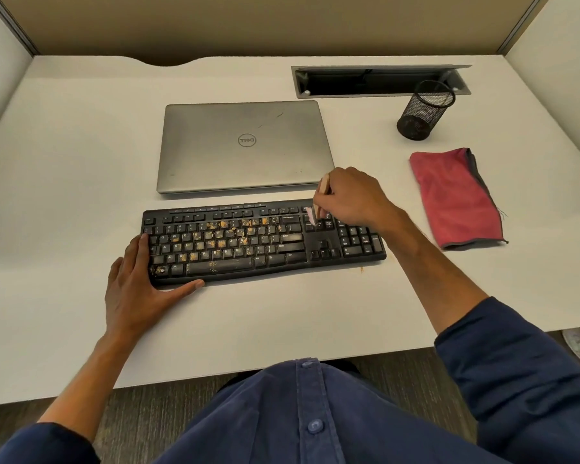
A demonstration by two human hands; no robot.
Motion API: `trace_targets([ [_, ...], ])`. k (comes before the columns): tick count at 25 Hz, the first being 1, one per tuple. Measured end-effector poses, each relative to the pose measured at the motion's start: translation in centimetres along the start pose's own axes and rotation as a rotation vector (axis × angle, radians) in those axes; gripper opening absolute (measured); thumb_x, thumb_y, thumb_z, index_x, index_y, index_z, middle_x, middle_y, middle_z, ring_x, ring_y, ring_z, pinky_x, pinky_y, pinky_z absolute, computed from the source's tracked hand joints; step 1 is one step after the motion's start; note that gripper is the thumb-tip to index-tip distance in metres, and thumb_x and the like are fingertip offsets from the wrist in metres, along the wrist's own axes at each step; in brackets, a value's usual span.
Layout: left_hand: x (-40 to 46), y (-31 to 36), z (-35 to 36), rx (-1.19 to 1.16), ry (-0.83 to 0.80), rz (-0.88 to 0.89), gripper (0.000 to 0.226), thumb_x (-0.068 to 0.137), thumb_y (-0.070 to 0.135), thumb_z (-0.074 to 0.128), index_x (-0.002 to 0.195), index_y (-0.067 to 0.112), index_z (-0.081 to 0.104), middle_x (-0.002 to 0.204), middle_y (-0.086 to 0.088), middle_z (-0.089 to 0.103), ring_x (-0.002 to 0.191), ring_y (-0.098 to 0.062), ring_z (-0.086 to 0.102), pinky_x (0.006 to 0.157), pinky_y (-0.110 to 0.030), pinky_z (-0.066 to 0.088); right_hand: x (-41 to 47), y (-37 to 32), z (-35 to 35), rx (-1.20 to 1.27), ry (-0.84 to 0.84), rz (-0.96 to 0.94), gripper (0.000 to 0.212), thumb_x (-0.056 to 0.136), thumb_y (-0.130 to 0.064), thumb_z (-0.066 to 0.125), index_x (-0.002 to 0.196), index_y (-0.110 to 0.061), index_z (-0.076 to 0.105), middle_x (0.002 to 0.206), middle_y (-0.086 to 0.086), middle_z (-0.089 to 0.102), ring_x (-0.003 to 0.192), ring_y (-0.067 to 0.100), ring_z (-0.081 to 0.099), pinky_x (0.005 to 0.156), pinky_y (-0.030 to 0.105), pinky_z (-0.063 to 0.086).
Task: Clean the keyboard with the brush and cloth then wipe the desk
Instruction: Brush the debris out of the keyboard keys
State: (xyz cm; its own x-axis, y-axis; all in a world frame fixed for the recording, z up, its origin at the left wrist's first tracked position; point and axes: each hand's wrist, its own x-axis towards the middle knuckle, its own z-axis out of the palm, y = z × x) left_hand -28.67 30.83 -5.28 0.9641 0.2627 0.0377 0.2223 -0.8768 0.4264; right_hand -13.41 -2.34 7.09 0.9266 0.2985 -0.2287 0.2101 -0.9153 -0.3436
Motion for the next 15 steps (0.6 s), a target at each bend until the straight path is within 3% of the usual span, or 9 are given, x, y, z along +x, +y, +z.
trace_targets([
  [2, -0.06, -0.10, 0.05, 0.004, 0.002, -0.006, 0.128, 0.057, 0.091, 0.054, 0.156, 0.016, 0.021, 0.159, -0.003, 0.030, 0.133, -0.034, 0.039, 0.112, -0.052, 0.036, -0.07, -0.25, -0.41, -0.007, -0.034, 0.001, 0.021, 0.093, -0.026, 0.056, 0.086, -0.013, 0.070, 0.069, -0.007, 0.068, 0.061, 0.005, 0.057, 0.058, 0.026, 0.040],
  [6, 0.05, -0.19, 0.06, 0.007, -0.007, -0.006, 0.129, 0.056, 0.092, 0.052, 0.156, 0.017, 0.020, 0.160, -0.002, 0.029, 0.134, -0.035, 0.039, 0.112, -0.052, 0.036, 0.28, -0.62, -0.31, -0.020, 0.097, 0.024, 0.026, 0.094, -0.028, 0.052, 0.088, -0.010, 0.070, 0.078, 0.001, 0.070, 0.071, 0.018, 0.064, 0.063, 0.029, 0.045],
  [10, 0.06, -0.29, 0.12, 0.005, -0.009, -0.008, 0.128, 0.057, 0.092, 0.052, 0.156, 0.017, 0.020, 0.160, -0.001, 0.029, 0.134, -0.034, 0.039, 0.112, -0.051, 0.036, -0.62, -0.55, -0.45, -0.041, -0.110, 0.007, 0.020, 0.090, -0.025, 0.057, 0.082, -0.013, 0.070, 0.076, 0.000, 0.072, 0.072, 0.017, 0.065, 0.064, 0.029, 0.048],
  [15, 0.10, -0.29, 0.07, 0.000, -0.003, -0.005, 0.128, 0.057, 0.091, 0.053, 0.156, 0.017, 0.021, 0.160, -0.001, 0.029, 0.134, -0.034, 0.039, 0.113, -0.051, 0.035, 0.04, -0.54, 0.17, -0.002, 0.096, -0.024, 0.028, 0.097, -0.032, 0.050, 0.092, -0.014, 0.071, 0.081, 0.002, 0.070, 0.073, 0.019, 0.064, 0.062, 0.028, 0.043],
])
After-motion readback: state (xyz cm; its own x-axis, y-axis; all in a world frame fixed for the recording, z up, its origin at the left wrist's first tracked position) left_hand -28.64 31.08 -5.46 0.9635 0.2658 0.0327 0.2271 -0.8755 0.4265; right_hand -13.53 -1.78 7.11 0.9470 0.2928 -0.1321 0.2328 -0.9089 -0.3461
